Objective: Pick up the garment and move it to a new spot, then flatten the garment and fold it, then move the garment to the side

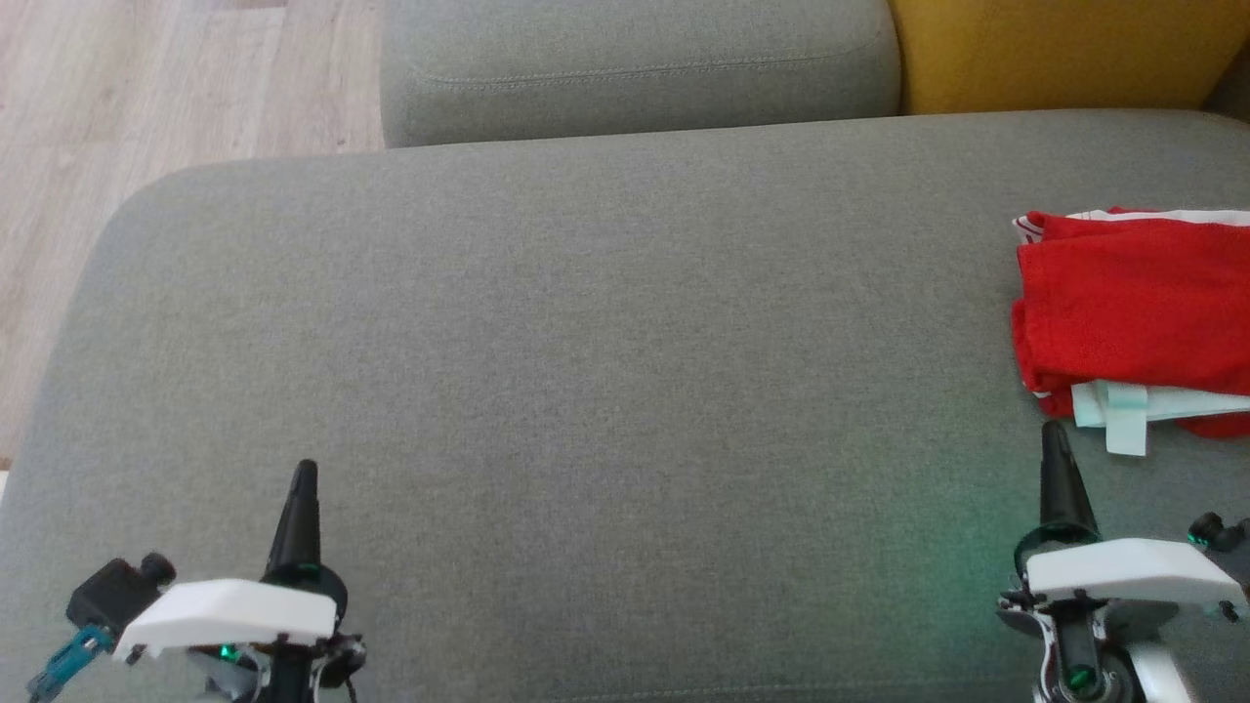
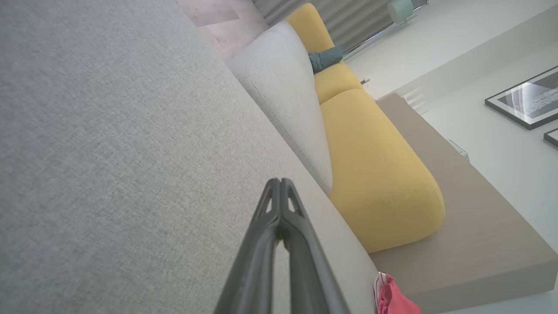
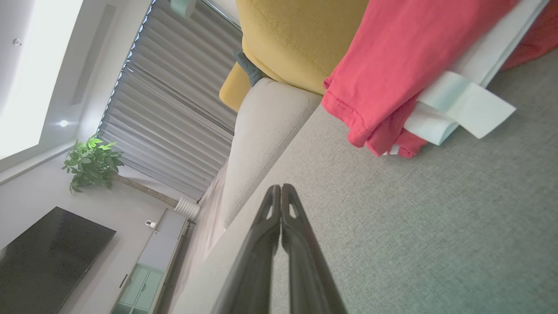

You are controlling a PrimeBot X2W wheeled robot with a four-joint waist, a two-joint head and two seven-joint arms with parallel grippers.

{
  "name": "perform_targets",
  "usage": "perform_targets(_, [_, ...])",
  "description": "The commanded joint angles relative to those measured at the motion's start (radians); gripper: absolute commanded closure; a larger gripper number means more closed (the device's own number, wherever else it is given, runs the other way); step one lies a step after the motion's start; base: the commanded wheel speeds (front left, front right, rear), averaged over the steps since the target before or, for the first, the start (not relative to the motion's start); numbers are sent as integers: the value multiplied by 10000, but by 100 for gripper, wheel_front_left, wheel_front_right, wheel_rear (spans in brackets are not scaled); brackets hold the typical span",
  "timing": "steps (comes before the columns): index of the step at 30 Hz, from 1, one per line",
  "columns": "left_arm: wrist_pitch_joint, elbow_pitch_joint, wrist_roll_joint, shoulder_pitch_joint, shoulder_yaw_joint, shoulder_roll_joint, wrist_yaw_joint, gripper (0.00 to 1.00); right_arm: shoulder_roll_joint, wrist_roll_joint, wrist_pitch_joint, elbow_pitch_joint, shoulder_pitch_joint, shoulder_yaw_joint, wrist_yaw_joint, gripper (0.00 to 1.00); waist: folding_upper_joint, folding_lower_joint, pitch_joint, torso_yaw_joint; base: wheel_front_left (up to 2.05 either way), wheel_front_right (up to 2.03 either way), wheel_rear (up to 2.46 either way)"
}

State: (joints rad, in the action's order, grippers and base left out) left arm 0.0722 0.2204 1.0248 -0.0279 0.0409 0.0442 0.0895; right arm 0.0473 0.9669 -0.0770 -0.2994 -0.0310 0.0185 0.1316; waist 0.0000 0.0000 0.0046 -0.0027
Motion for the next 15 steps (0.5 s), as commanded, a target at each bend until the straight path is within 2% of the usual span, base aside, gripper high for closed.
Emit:
perform_targets(1, [-61,-291,300,599,-338,146,101,100,176,328,91,400,-566,-23,-5,100,0,0,0,1,0,0,0])
perform_targets(15, [-472,-158,1717,785,-595,157,179,100,183,1896,494,440,-611,160,-6,100,0,0,-4,7,0,0,0])
